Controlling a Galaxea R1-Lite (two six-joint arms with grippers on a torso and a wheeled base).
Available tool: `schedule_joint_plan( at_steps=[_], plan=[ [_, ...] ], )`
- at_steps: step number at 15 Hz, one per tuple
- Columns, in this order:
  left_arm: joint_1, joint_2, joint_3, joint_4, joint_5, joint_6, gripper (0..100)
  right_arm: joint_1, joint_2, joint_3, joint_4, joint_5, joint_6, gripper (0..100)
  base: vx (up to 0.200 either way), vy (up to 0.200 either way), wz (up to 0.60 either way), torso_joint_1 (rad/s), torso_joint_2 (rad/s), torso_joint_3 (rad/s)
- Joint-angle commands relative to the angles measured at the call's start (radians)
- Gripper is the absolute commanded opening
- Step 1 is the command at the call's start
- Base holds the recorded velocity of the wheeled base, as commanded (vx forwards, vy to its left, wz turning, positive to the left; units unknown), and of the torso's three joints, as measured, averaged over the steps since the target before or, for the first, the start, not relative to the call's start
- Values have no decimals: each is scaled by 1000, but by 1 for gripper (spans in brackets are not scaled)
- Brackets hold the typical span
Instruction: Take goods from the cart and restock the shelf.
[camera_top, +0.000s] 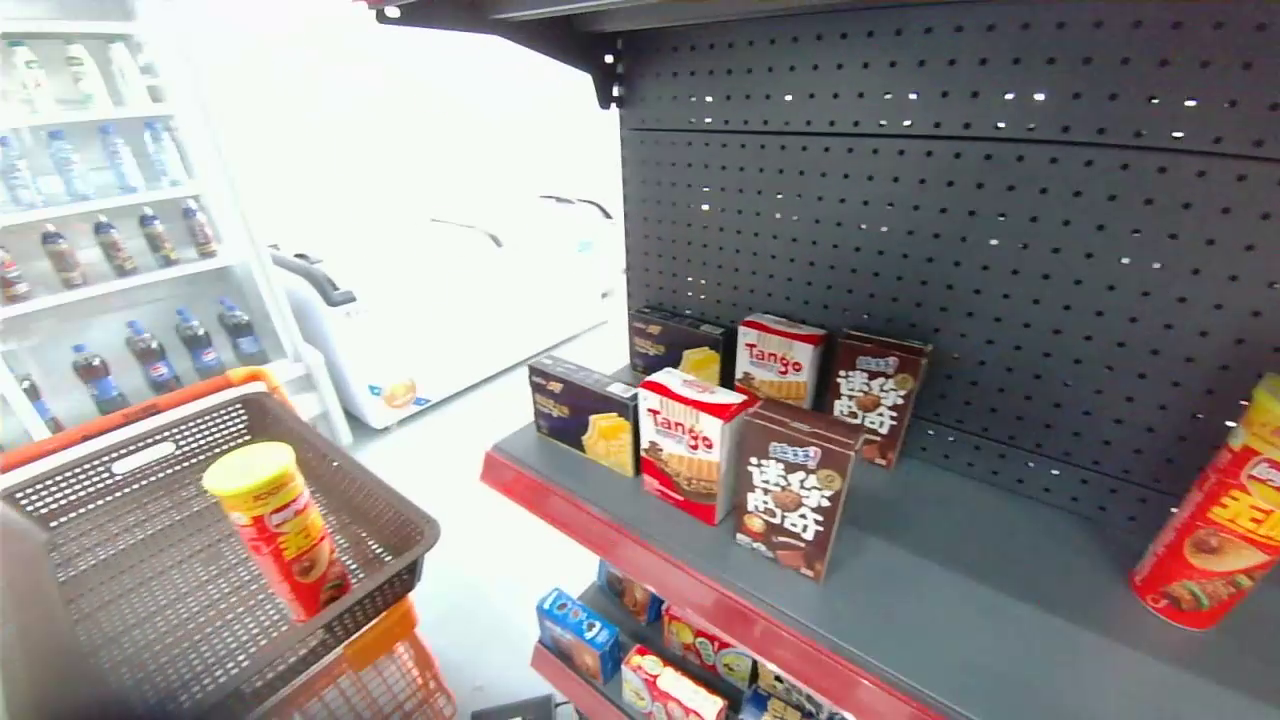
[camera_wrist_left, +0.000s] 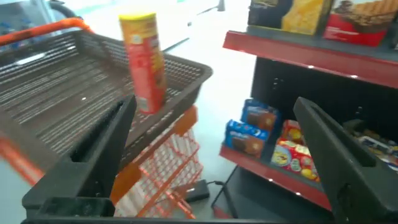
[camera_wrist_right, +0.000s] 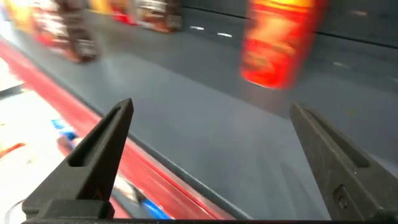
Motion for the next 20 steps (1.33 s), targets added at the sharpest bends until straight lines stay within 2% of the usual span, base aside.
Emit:
schedule_joint_plan(
  at_steps=[1,4,11,12,13,14,16,20],
  plan=[
    [0,0,0,0,0,0,100,0,0,0,-1,-1,1,100,0,0,600,2,2,7],
    [0,0,0,0,0,2,100,0,0,0,-1,-1,2,100,0,0,600,1,-1,4],
    [2,0,-6,0,0,6,100,0,0,0,1,-1,2,100,0,0,0,0,0,0],
    [-9,26,-104,15,-9,38,100,0,0,0,1,-1,2,100,0,0,0,0,0,0],
    [-17,162,-212,58,-9,66,100,0,0,0,1,-1,2,100,0,0,0,0,0,0],
    [-20,283,-311,77,-12,67,100,0,0,0,-1,-1,2,100,0,0,0,0,0,0],
    [-37,506,-410,70,-17,69,100,0,0,0,1,-1,1,100,0,0,0,0,0,0],
    [-50,783,-508,40,-17,71,100,0,0,0,1,-1,2,100,0,0,0,0,0,0]
  ],
)
